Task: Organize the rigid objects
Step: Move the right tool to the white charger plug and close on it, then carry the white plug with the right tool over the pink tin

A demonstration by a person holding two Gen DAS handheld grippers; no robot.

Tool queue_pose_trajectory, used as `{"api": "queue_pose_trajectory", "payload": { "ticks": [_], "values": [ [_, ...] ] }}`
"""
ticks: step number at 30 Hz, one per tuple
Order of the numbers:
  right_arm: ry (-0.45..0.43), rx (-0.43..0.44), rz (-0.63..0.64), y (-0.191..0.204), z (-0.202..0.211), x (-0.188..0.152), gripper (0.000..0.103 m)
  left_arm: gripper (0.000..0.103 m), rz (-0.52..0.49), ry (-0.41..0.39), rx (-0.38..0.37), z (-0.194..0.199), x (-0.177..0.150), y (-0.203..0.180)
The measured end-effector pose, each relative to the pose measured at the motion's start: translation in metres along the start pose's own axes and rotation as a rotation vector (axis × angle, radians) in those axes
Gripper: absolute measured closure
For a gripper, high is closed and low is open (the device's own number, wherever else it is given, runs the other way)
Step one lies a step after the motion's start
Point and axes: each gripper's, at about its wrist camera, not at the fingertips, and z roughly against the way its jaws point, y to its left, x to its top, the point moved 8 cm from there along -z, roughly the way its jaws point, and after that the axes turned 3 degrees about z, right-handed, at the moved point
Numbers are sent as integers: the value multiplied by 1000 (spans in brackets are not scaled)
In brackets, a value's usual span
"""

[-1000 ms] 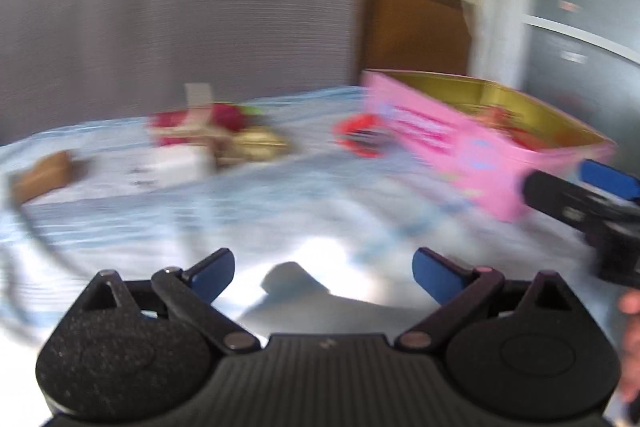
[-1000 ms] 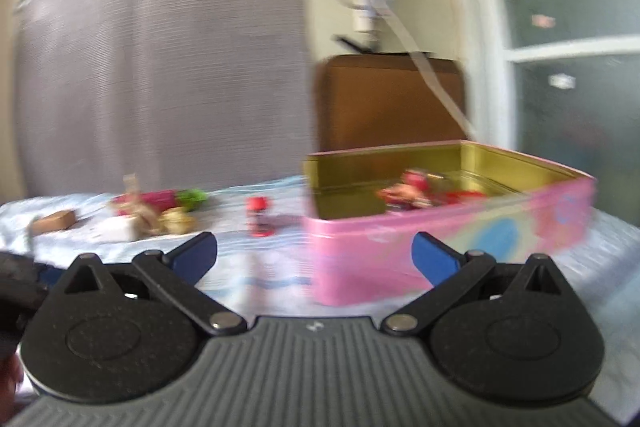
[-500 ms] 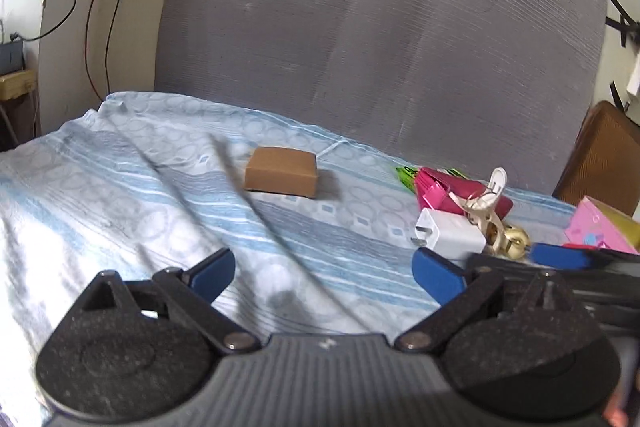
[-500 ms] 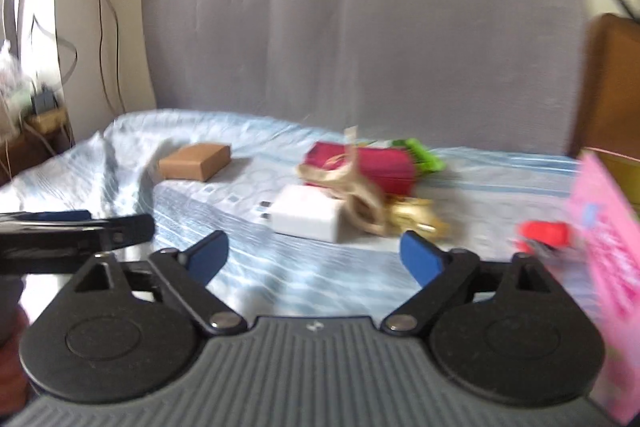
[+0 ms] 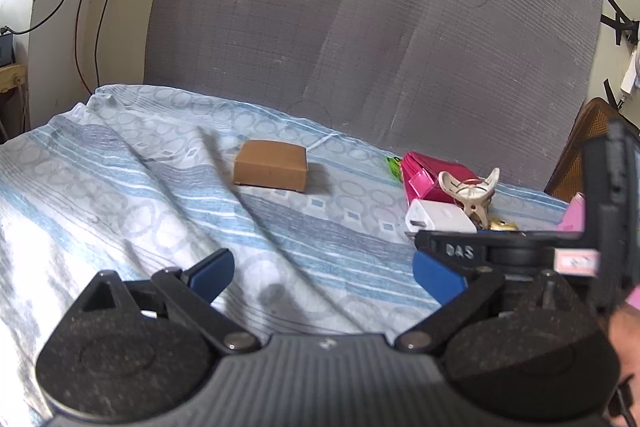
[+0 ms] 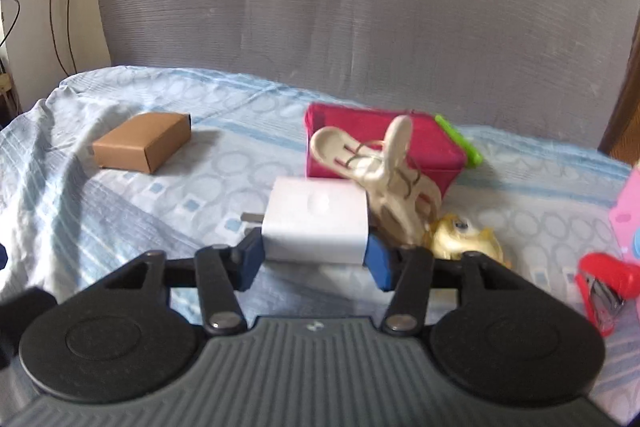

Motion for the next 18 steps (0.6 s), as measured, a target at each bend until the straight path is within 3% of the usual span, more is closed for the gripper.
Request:
{"api": "queue_pose_trajectory", "payload": {
  "ticks": [6, 18],
  "values": [
    [-12, 45, 36, 1, 30, -19, 48, 4, -18, -2, -9, 0, -1, -3],
    [-39, 194, 125, 7, 137, -93, 48, 3, -75, 3, -19, 2, -6, -12]
  ]
}}
